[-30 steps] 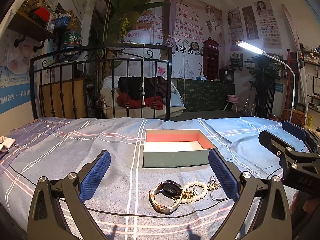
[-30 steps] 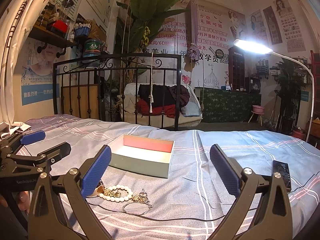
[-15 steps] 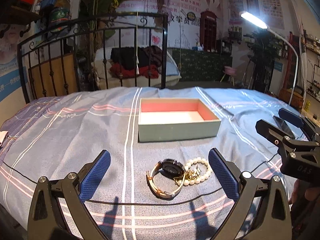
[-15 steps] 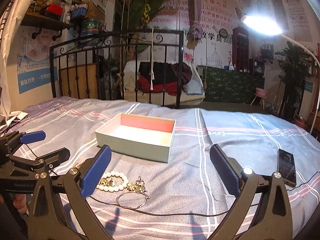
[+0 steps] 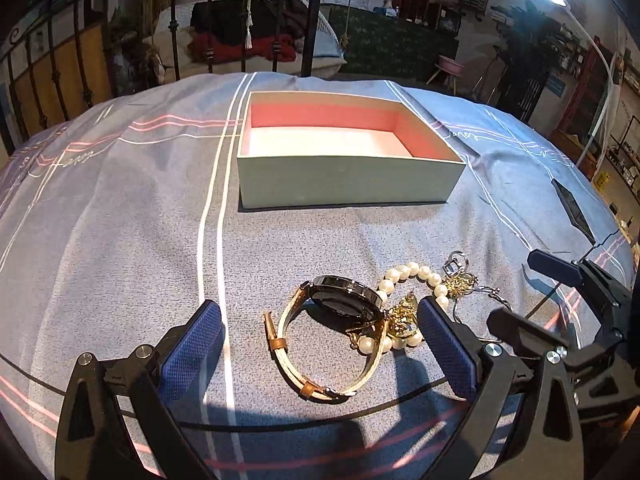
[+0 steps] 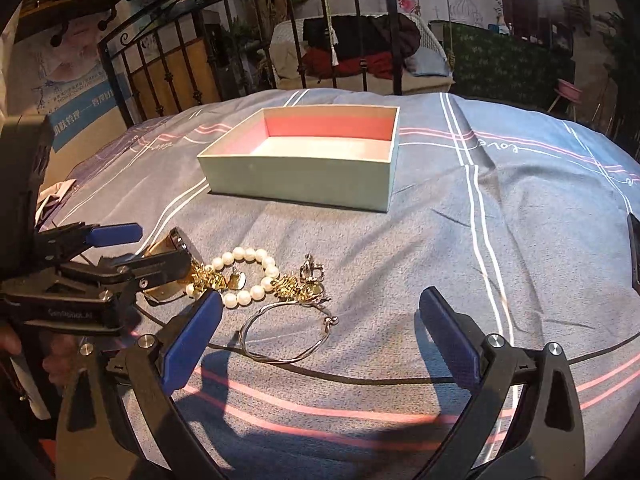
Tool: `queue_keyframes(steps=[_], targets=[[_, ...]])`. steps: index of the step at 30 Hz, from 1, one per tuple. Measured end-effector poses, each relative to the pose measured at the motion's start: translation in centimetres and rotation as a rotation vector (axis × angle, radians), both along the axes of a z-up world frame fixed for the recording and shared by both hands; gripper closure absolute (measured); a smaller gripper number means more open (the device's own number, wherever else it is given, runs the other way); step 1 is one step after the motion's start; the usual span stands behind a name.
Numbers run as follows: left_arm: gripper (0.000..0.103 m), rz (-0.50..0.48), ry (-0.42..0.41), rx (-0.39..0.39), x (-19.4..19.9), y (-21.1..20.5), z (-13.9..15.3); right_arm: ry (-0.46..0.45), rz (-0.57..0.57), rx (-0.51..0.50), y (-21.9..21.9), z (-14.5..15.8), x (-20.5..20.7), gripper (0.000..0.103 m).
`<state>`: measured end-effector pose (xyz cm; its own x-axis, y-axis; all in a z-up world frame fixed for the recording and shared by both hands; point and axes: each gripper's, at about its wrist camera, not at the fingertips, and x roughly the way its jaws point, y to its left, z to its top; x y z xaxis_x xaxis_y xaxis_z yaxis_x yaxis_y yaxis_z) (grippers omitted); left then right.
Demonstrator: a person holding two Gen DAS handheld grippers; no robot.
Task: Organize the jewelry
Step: 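Lower the right tool onto the silver wire bangle and close on it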
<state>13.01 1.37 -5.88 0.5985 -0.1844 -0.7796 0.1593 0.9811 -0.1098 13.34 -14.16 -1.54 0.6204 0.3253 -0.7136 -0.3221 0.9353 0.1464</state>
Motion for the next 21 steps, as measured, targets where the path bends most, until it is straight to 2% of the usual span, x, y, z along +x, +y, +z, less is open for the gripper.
queue_keyframes(steps=[4,6,7,9,12,16,21], targets=[[0.007,-0.026,0.051,-0.052,1.1,0.1,-0.9,0.055,0.031,-0.021,0.9,-1.4,0.3,0.006],[0.010,-0.025,0.058,-0.078,1.4,0.4,-1.1,0.061,0.037,-0.036,1.2,-1.6,0.3,0.006],[0.013,-0.025,0.057,-0.090,1.4,0.6,-1.0,0.063,0.039,-0.040,1.4,-1.7,0.4,0.006],[0.033,-0.018,0.052,-0.110,1.5,0.9,-0.9,0.069,0.042,-0.058,1.7,-2.0,0.5,0.006],[0.040,-0.011,0.051,-0.127,1.6,1.1,-0.8,0.065,0.054,-0.092,2.1,-2.1,0.6,0.006],[0.043,-0.032,0.028,-0.098,1.2,0.5,-0.6,0.069,0.054,-0.093,1.9,-2.2,0.5,0.006],[0.039,-0.041,0.010,-0.079,0.8,0.3,-0.5,0.069,0.051,-0.080,1.8,-2.1,0.1,0.006]])
